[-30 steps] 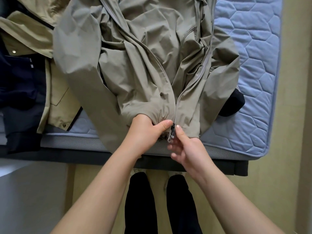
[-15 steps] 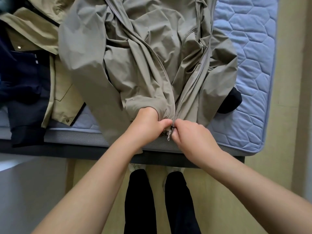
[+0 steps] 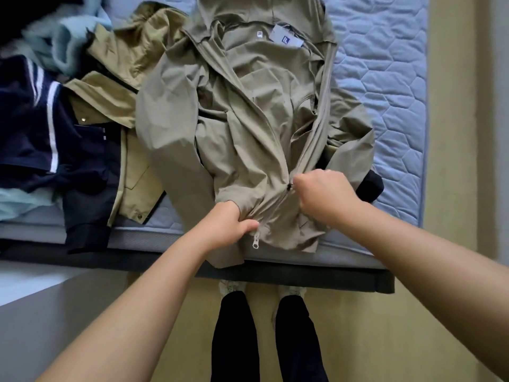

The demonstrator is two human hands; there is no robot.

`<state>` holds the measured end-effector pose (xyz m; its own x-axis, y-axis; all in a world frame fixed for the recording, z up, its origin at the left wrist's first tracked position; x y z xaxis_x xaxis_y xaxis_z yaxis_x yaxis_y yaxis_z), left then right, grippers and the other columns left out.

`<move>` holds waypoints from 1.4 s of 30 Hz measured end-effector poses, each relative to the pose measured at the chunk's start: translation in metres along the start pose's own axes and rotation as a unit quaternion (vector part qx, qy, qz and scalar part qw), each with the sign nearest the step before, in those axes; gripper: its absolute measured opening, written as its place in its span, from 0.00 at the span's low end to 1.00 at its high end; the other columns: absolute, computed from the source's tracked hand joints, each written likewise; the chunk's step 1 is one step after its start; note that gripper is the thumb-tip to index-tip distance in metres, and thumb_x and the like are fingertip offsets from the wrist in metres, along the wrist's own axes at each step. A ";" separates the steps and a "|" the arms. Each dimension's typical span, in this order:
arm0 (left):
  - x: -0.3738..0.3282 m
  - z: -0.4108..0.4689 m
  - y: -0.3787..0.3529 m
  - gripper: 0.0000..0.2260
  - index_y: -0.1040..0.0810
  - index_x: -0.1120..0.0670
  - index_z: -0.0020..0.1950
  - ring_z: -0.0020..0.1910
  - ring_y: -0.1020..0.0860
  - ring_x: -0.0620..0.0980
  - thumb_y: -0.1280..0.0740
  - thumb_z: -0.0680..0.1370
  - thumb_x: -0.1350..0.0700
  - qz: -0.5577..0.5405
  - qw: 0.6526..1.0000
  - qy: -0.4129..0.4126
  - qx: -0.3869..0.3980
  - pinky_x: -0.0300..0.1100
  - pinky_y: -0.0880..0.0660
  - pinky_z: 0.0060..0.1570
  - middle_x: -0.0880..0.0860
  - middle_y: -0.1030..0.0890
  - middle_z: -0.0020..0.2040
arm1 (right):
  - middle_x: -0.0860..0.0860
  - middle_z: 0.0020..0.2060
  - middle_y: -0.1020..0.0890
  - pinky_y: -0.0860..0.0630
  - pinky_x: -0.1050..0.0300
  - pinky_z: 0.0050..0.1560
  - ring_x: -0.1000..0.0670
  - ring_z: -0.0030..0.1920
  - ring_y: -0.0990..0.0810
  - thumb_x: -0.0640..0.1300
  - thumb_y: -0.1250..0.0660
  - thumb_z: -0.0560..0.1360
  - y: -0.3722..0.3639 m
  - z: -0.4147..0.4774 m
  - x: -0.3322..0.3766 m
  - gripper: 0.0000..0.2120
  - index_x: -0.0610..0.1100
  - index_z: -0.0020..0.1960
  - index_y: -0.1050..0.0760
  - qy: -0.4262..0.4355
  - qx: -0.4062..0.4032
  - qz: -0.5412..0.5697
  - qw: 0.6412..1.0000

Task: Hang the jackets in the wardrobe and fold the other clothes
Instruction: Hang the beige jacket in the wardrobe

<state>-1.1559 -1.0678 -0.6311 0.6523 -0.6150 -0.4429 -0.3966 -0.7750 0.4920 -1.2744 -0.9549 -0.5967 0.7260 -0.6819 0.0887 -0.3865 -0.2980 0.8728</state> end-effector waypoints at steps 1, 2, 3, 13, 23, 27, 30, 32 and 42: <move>0.007 -0.001 0.006 0.18 0.28 0.59 0.42 0.37 0.27 0.51 0.32 0.76 0.44 0.004 1.000 0.028 -0.007 0.41 0.36 0.32 0.59 0.21 0.43 | 0.47 0.36 0.27 0.35 0.54 0.36 0.41 0.41 0.22 0.40 0.41 0.74 0.002 0.002 0.008 0.01 0.44 0.44 0.31 0.020 0.005 0.001 1.000; 0.015 -0.003 0.013 0.19 0.27 0.58 0.41 0.40 0.25 0.52 0.34 0.76 0.41 0.019 0.998 0.063 -0.007 0.40 0.33 0.33 0.60 0.20 0.46 | 0.46 0.38 0.25 0.34 0.54 0.37 0.41 0.42 0.22 0.40 0.42 0.74 0.004 0.003 0.015 0.03 0.44 0.45 0.30 0.039 0.008 0.002 0.999; 0.022 -0.007 0.020 0.21 0.24 0.56 0.43 0.43 0.22 0.54 0.36 0.75 0.37 0.056 0.993 0.101 -0.006 0.42 0.29 0.37 0.59 0.19 0.49 | 0.45 0.39 0.24 0.34 0.54 0.37 0.41 0.43 0.21 0.41 0.42 0.75 0.008 0.004 0.020 0.04 0.43 0.46 0.29 0.051 0.005 0.001 0.999; -0.072 0.000 0.064 0.08 0.24 0.50 0.46 0.54 0.23 0.57 0.36 0.78 0.46 0.209 0.966 -0.070 -0.134 0.44 0.36 0.43 0.53 0.19 0.49 | 0.44 0.42 0.20 0.37 0.55 0.36 0.40 0.44 0.20 0.44 0.40 0.76 0.070 0.010 0.032 0.06 0.45 0.49 0.26 0.083 -0.043 -0.018 0.995; 0.022 0.029 0.112 0.09 0.19 0.50 0.47 0.49 0.21 0.54 0.28 0.71 0.48 0.222 0.972 0.077 -0.022 0.43 0.26 0.45 0.52 0.19 0.48 | 0.49 0.31 0.35 0.35 0.54 0.36 0.40 0.43 0.21 0.40 0.40 0.73 0.107 0.053 -0.023 0.06 0.45 0.45 0.25 0.009 -0.064 -0.020 0.998; -0.045 0.046 0.107 0.10 0.19 0.49 0.46 0.44 0.22 0.47 0.27 0.68 0.47 0.021 0.996 -0.069 -0.061 0.39 0.26 0.43 0.47 0.18 0.42 | 0.49 0.30 0.33 0.36 0.54 0.35 0.39 0.41 0.21 0.40 0.40 0.73 0.107 0.052 -0.005 0.07 0.44 0.48 0.25 0.047 -0.078 -0.011 0.996; -0.084 0.057 0.115 0.12 0.27 0.50 0.33 0.36 0.28 0.48 0.28 0.71 0.48 -0.031 0.983 -0.124 -0.131 0.38 0.33 0.33 0.46 0.26 0.31 | 0.43 0.40 0.22 0.37 0.54 0.36 0.38 0.43 0.20 0.43 0.40 0.75 0.110 0.053 0.004 0.07 0.44 0.49 0.25 0.068 -0.096 -0.005 0.993; -0.078 0.061 0.118 0.16 0.31 0.49 0.30 0.37 0.27 0.51 0.28 0.71 0.48 0.013 0.982 -0.118 -0.148 0.43 0.34 0.34 0.46 0.28 0.30 | 0.43 0.43 0.20 0.36 0.54 0.37 0.38 0.44 0.20 0.42 0.40 0.74 0.116 0.059 -0.004 0.07 0.44 0.50 0.25 0.058 -0.093 -0.026 0.994; -0.005 0.055 0.119 0.08 0.24 0.47 0.43 0.47 0.21 0.50 0.28 0.69 0.47 0.027 0.995 -0.043 -0.080 0.46 0.24 0.48 0.47 0.20 0.43 | 0.41 0.42 0.23 0.42 0.54 0.35 0.38 0.44 0.22 0.40 0.41 0.74 0.140 0.079 -0.041 0.07 0.42 0.49 0.26 0.001 -0.100 -0.024 0.995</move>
<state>-1.2423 -1.1652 -0.6112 0.5719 -0.6711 -0.4718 -0.3172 -0.7113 0.6273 -1.4031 -1.0216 -0.5164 0.7421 -0.6688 0.0449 -0.2306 -0.1918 0.9540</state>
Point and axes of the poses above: each hand's wrist, its own z-axis towards the middle knuckle, its own y-axis out of the back of the hand, x = y × z, the point moved 10 cm from there along z, towards the middle knuckle
